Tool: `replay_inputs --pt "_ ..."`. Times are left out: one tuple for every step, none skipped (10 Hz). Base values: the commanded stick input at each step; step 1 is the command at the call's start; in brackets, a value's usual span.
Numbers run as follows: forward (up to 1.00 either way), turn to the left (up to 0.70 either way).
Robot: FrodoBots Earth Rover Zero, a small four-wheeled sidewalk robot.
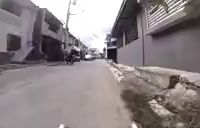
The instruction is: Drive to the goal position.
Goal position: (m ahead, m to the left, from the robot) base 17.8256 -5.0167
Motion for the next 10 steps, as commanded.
replay_inputs --pt "1.0 0.02" --pt "1.0 0.02" --pt "1.0 0.02" --pt "1.0 0.02" --pt "1.0 0.02" --pt "1.0 0.02" --pt "1.0 0.02" --pt "1.0 0.02" --pt "1.0 0.02" --pt "1.0 0.02"
